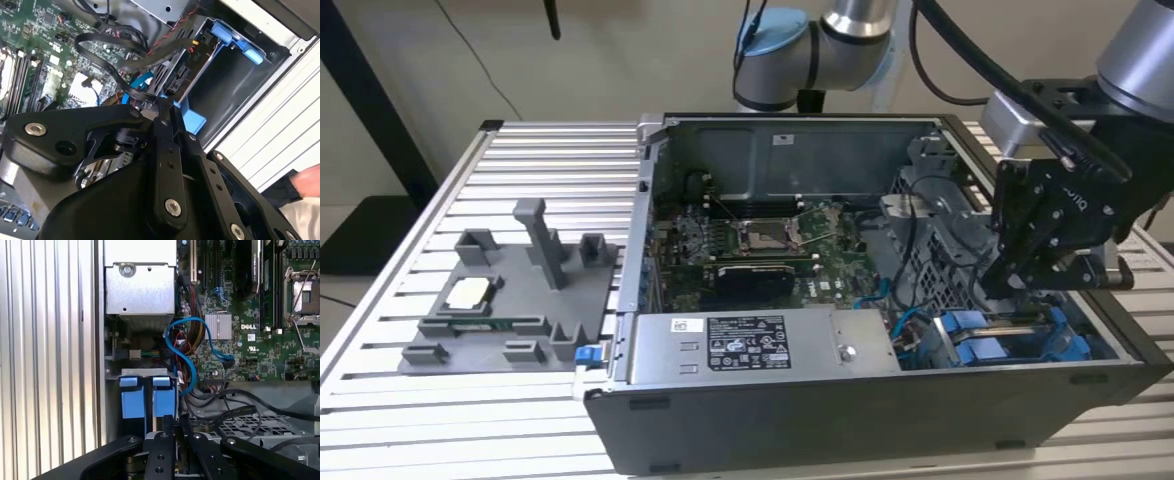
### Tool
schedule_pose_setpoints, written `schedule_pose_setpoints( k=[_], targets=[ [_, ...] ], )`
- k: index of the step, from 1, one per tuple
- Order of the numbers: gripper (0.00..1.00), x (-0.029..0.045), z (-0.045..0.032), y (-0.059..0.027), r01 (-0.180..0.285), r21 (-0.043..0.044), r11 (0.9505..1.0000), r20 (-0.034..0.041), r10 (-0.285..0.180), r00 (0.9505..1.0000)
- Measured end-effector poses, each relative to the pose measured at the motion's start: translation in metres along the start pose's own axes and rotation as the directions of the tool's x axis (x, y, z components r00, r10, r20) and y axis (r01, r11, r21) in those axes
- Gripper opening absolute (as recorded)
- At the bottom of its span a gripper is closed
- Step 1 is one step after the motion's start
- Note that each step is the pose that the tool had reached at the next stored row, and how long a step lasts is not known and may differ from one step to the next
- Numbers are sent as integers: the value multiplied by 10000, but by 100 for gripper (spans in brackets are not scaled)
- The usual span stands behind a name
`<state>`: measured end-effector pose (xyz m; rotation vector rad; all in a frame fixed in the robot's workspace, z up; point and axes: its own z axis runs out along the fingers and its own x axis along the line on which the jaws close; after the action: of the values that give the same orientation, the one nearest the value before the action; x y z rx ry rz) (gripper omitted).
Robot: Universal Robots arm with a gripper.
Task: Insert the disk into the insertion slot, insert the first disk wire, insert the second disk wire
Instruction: 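Insert the second disk wire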
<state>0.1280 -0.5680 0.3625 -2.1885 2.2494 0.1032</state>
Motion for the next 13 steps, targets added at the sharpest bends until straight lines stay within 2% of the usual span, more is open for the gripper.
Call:
schedule_pose_setpoints(
  k=[9, 13],
  targets=[
    [16, 11, 88, -109, 2, 19, 10000, 0, -2, 10000],
    [16, 11, 90, -115, 2, 23, 10000, -1, -2, 10000]
  ],
)
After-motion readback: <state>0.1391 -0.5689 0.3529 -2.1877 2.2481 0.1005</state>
